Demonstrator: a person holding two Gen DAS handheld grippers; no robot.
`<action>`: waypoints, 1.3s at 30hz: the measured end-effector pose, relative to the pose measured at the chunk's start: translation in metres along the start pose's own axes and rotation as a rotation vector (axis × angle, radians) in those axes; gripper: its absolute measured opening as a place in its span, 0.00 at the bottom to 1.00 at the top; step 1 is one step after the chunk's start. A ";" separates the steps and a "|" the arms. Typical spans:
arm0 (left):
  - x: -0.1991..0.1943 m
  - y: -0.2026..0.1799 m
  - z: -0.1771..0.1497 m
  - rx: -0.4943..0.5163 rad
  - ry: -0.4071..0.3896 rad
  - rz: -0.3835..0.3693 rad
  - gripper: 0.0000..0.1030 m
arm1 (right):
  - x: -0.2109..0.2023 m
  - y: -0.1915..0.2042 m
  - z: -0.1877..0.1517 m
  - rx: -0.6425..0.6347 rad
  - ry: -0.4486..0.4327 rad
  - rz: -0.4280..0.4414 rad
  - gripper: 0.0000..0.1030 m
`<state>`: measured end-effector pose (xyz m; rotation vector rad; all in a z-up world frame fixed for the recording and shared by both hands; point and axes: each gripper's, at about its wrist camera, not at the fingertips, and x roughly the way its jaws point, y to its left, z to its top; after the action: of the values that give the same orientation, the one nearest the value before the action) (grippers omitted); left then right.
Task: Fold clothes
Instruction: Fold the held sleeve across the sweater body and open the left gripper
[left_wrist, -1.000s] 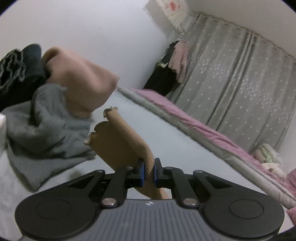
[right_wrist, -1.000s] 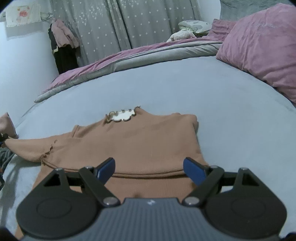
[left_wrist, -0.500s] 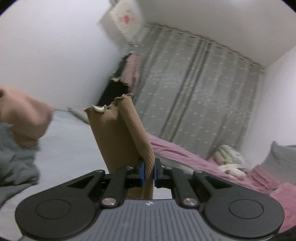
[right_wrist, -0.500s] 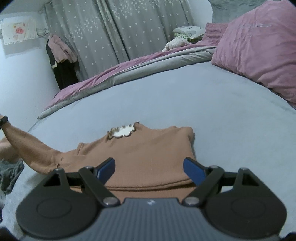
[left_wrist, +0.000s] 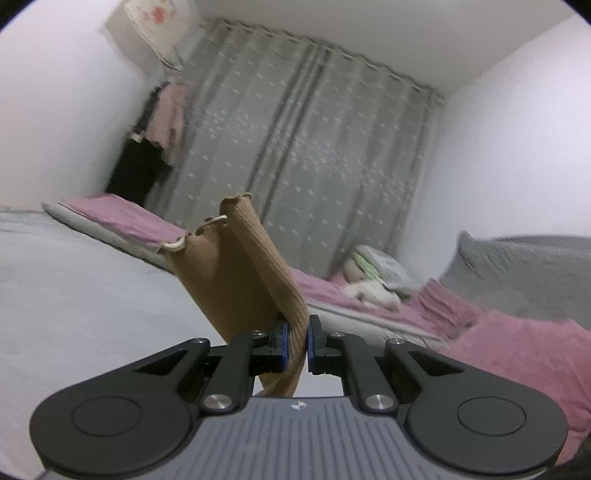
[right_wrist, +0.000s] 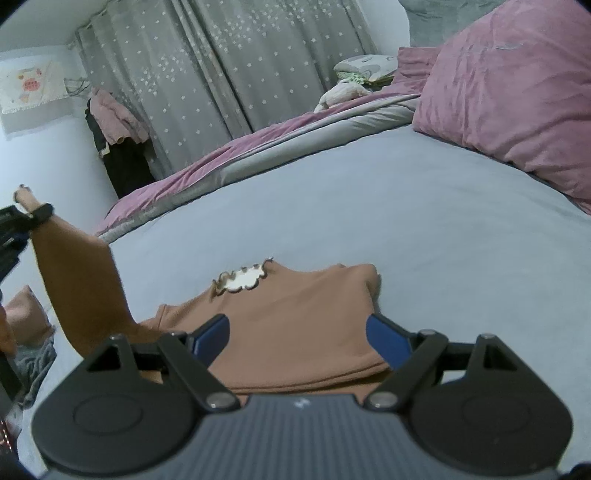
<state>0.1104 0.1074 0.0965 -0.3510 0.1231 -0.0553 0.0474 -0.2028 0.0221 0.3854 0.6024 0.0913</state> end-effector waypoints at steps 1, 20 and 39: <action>0.001 -0.005 -0.005 0.002 0.015 -0.012 0.08 | 0.000 -0.001 0.000 0.003 0.000 0.000 0.82; 0.019 -0.053 -0.138 0.123 0.376 -0.111 0.08 | 0.009 0.002 -0.009 -0.012 0.030 -0.014 0.83; 0.010 -0.072 -0.160 0.179 0.543 -0.237 0.39 | 0.010 0.003 -0.009 -0.015 0.035 -0.015 0.84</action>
<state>0.0973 -0.0155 -0.0291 -0.1629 0.6098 -0.3948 0.0507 -0.1950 0.0108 0.3652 0.6385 0.0878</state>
